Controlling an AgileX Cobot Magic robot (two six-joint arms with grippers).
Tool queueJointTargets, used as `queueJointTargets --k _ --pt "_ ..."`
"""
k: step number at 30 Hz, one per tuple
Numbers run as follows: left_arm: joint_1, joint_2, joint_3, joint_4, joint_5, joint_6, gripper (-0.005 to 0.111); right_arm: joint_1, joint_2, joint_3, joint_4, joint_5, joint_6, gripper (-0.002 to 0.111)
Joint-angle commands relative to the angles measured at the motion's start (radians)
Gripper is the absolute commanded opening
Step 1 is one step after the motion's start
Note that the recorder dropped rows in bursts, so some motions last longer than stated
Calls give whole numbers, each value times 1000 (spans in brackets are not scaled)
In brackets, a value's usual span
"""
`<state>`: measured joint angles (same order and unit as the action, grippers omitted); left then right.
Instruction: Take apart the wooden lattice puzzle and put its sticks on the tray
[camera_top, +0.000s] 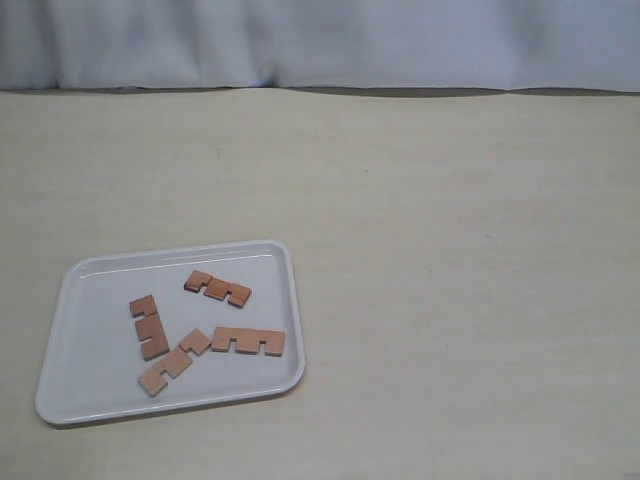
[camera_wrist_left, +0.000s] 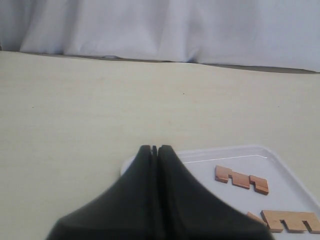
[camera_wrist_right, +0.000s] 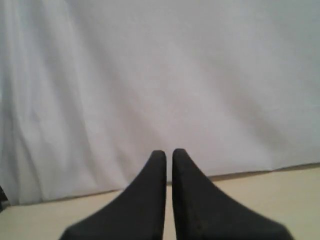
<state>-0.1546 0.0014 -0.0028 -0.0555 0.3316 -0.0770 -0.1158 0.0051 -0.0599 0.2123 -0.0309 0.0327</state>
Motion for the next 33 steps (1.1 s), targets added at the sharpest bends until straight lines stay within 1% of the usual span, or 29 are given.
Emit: queueJointTargets --k 1,2,5,8,12,17,22,23,26,29,33 --pt "-1 -1 3 3 -10 -7 0 2 -5 60 4 8 -91 4" --pt "-1 -1 3 3 -10 -7 0 2 -5 60 -10 18 -118 4" --pt "-1 -1 3 3 -10 -7 0 2 -5 60 -11 20 -123 4" --pt "-1 -1 3 3 -10 -7 0 2 -5 60 -19 79 -127 4" --pt "-1 -1 3 3 -10 -7 0 2 -5 60 -19 89 -158 4" --pt "-1 -1 3 3 -8 -7 0 2 -5 60 -19 164 -261 4" --pt "-1 -1 3 3 -8 -7 0 2 -5 60 -2 239 -254 4" --pt "-1 -1 3 3 -8 -7 0 2 -5 60 -19 277 -254 4" --pt "-1 -1 3 3 -8 -7 0 2 -5 60 -51 299 -254 4" --pt "-1 -1 3 3 -8 -7 0 2 -5 60 -107 380 -254 4" --pt "-1 -1 3 3 -8 -7 0 2 -5 60 -105 373 -254 4"
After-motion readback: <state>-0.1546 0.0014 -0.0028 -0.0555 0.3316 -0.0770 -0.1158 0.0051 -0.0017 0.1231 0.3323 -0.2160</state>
